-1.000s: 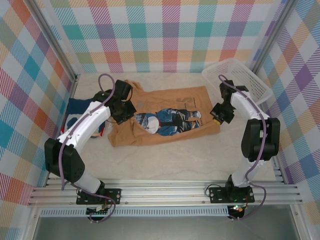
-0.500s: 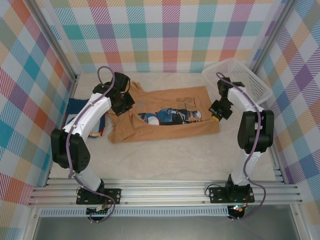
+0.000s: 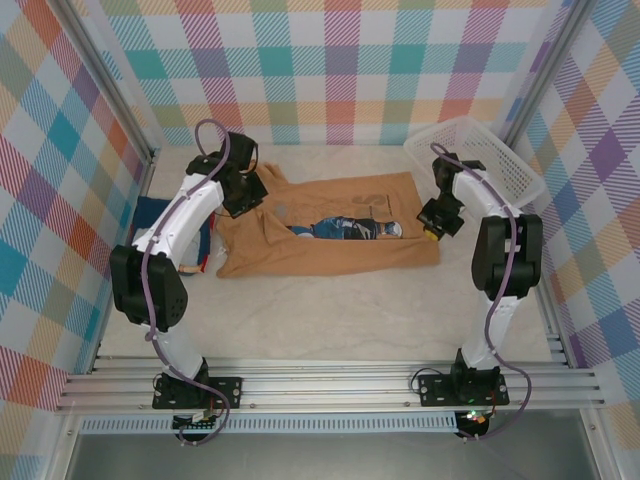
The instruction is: Fold and stack the t-shirts
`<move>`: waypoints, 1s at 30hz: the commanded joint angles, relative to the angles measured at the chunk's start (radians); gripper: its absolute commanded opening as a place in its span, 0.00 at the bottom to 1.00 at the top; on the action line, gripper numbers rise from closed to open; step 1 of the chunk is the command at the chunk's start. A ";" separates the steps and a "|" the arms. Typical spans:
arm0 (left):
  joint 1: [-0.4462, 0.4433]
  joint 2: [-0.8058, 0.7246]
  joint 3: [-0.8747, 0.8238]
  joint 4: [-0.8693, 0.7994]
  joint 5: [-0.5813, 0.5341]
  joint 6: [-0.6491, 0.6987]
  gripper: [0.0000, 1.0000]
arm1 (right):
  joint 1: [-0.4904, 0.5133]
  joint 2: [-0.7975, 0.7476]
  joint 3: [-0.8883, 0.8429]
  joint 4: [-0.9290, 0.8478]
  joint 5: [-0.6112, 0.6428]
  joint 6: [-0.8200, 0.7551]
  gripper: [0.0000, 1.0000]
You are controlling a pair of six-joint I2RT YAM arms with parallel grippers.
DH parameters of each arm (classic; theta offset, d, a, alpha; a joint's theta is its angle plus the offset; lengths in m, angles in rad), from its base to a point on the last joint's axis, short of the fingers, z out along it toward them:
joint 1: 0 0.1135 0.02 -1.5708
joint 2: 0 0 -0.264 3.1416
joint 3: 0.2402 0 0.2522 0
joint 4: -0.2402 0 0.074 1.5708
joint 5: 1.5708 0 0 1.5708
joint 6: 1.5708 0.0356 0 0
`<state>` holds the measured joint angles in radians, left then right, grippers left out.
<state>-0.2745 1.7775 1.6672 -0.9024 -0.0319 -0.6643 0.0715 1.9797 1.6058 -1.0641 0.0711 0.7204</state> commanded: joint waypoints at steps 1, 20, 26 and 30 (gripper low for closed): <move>0.022 0.013 0.025 -0.034 -0.038 0.020 0.00 | -0.004 0.023 0.059 -0.023 0.009 0.010 0.00; 0.067 0.024 0.013 -0.035 -0.061 0.034 0.00 | 0.005 0.138 0.177 -0.002 -0.021 0.011 0.00; 0.072 0.034 0.019 -0.036 -0.072 0.035 0.00 | 0.006 0.164 0.191 -0.004 -0.015 0.010 0.00; 0.077 0.043 0.026 -0.051 -0.086 0.040 0.00 | 0.007 0.181 0.212 -0.003 -0.017 0.004 0.00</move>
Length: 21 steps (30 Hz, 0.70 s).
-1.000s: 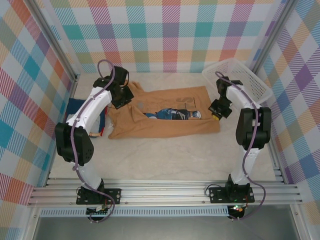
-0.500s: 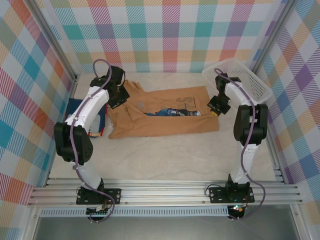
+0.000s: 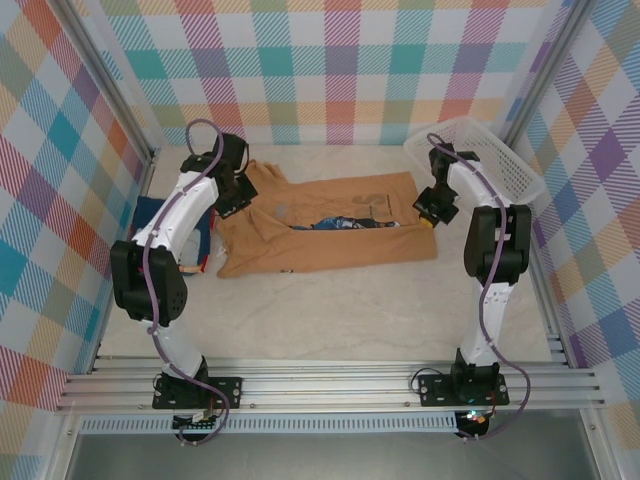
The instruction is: Fold and stack the t-shirts
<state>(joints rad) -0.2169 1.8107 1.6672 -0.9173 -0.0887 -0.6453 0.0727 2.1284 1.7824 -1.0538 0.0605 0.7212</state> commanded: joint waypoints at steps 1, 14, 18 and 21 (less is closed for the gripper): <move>0.019 0.014 0.026 -0.039 -0.029 0.022 0.00 | 0.006 0.037 0.041 -0.012 -0.009 0.001 0.00; 0.034 0.119 0.074 0.049 0.078 -0.022 0.31 | 0.022 -0.053 0.051 0.057 -0.059 -0.079 0.42; 0.032 0.086 0.098 0.041 0.055 -0.043 0.50 | 0.025 -0.157 -0.065 0.092 -0.051 -0.070 0.41; 0.032 0.059 0.073 0.019 0.088 -0.042 0.48 | 0.037 -0.230 -0.189 0.150 -0.057 -0.070 0.39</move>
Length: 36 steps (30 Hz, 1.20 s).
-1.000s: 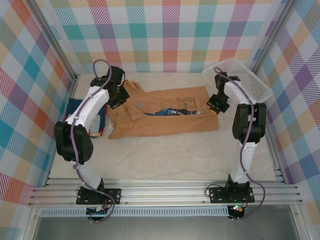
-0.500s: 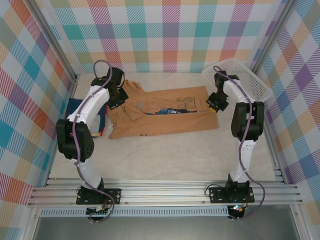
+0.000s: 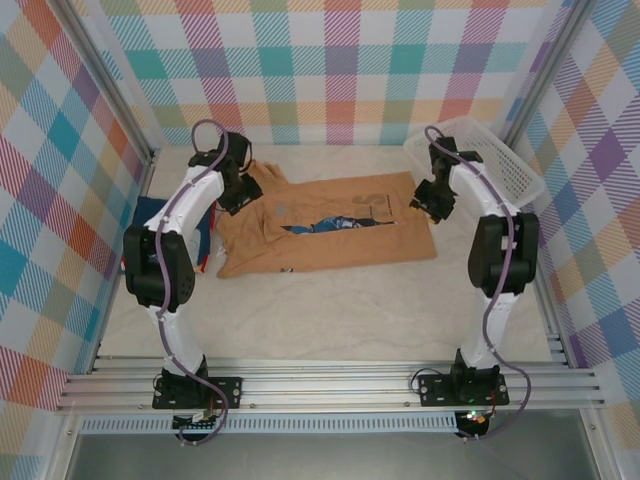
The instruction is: Fold and stack the t-shirts
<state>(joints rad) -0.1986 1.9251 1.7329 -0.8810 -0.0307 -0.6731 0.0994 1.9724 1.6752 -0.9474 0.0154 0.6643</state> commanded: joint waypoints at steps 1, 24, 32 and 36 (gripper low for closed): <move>0.011 -0.062 -0.012 -0.029 0.045 -0.016 0.47 | 0.017 -0.097 -0.127 0.074 -0.022 -0.013 0.38; 0.075 -0.047 -0.241 -0.016 0.117 -0.106 0.18 | 0.050 0.028 -0.172 0.221 0.005 0.058 0.21; 0.022 0.060 -0.215 0.160 0.255 -0.108 0.32 | 0.055 0.011 -0.242 0.240 -0.016 0.053 0.20; 0.000 0.110 -0.180 0.147 0.268 -0.101 0.31 | 0.055 0.003 -0.249 0.233 -0.015 0.039 0.20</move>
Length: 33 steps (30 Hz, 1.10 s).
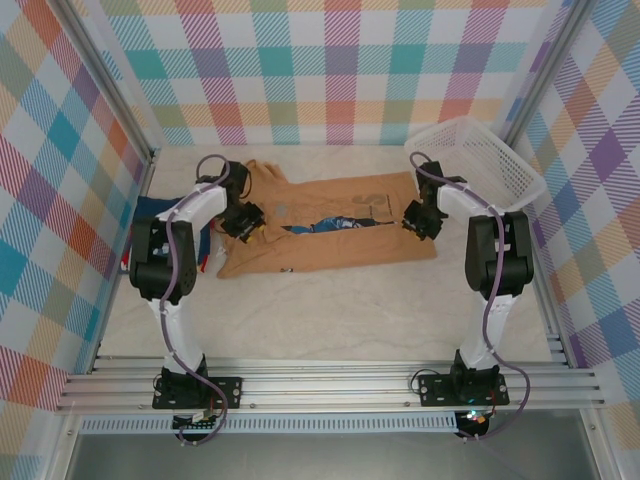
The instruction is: Fold and stack the t-shirts
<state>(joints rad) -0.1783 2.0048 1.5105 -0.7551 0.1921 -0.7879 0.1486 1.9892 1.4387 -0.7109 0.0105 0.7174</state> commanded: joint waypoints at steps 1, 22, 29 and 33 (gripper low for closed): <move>-0.027 0.040 0.045 0.016 0.047 0.019 0.31 | 0.006 -0.013 -0.011 -0.005 -0.011 -0.016 0.20; -0.061 0.068 0.083 0.005 0.003 0.048 0.00 | 0.014 -0.046 0.048 -0.038 -0.024 -0.022 0.20; -0.076 0.090 0.226 -0.040 -0.002 0.033 0.00 | 0.019 -0.054 0.055 -0.048 -0.024 -0.041 0.20; -0.078 0.145 0.318 -0.057 0.023 0.033 0.00 | 0.020 -0.058 0.053 -0.054 -0.031 -0.042 0.20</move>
<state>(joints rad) -0.2447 2.0983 1.7695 -0.7692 0.2012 -0.7467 0.1635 1.9774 1.4681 -0.7326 -0.0055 0.6937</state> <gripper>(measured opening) 0.049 0.199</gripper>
